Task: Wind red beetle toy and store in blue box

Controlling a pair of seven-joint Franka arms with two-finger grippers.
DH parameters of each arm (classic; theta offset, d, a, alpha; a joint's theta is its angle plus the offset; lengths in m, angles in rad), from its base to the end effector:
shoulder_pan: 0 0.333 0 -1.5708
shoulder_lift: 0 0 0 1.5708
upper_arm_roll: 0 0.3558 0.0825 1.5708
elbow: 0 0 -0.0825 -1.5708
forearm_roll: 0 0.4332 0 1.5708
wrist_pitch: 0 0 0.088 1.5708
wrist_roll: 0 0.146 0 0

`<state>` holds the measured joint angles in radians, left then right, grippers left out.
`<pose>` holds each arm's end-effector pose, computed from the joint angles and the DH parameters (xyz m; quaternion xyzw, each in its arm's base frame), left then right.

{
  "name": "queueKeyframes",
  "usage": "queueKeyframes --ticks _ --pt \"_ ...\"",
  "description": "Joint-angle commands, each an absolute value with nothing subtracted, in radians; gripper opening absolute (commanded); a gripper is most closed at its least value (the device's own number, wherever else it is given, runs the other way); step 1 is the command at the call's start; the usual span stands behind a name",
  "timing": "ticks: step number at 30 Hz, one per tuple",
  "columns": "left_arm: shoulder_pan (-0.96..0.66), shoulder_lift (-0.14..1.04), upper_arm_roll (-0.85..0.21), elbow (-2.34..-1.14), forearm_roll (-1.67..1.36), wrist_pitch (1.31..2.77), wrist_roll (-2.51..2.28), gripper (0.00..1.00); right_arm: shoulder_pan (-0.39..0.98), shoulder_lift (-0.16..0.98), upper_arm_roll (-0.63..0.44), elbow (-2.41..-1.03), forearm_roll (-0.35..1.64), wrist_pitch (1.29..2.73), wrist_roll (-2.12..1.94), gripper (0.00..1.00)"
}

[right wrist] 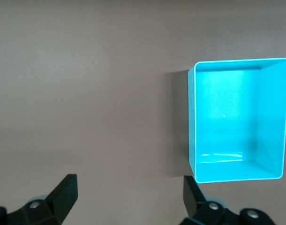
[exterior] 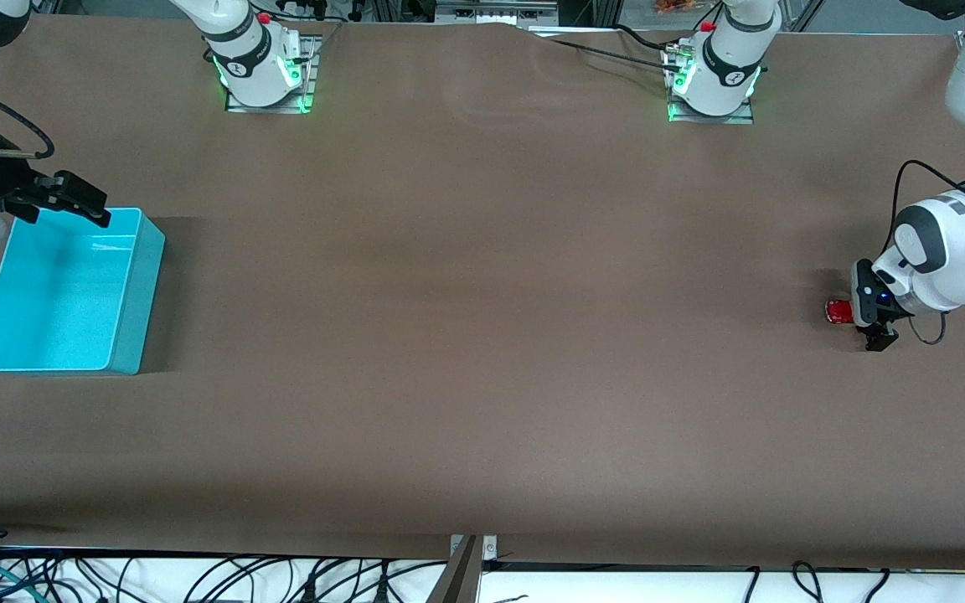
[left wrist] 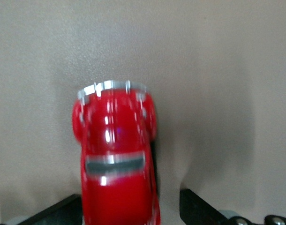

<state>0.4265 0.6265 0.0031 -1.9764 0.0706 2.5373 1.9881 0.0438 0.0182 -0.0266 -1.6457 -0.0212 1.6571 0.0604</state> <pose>0.5877 0.2701 0.0919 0.6895 -0.7232 -0.0303 0.0236 0.6149 0.0078 0.5825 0.9997 -0.0206 -0.0030 0.0109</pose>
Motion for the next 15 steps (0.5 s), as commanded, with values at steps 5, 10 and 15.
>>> queueKeyframes --ticks 5,10,15 --pt "0.426 0.627 0.005 -1.96 0.074 2.537 2.005 1.0 0.044 0.012 -0.025 -1.632 -0.018 1.64 0.058 1.0" --pt "0.426 0.626 0.005 -1.96 0.074 2.537 2.005 1.0 0.044 0.012 -0.025 -1.632 -0.018 1.64 0.058 1.0" --pt "0.426 0.626 0.005 -1.96 0.074 2.537 2.005 1.0 0.044 0.012 -0.025 -1.632 -0.018 1.64 0.058 1.0"
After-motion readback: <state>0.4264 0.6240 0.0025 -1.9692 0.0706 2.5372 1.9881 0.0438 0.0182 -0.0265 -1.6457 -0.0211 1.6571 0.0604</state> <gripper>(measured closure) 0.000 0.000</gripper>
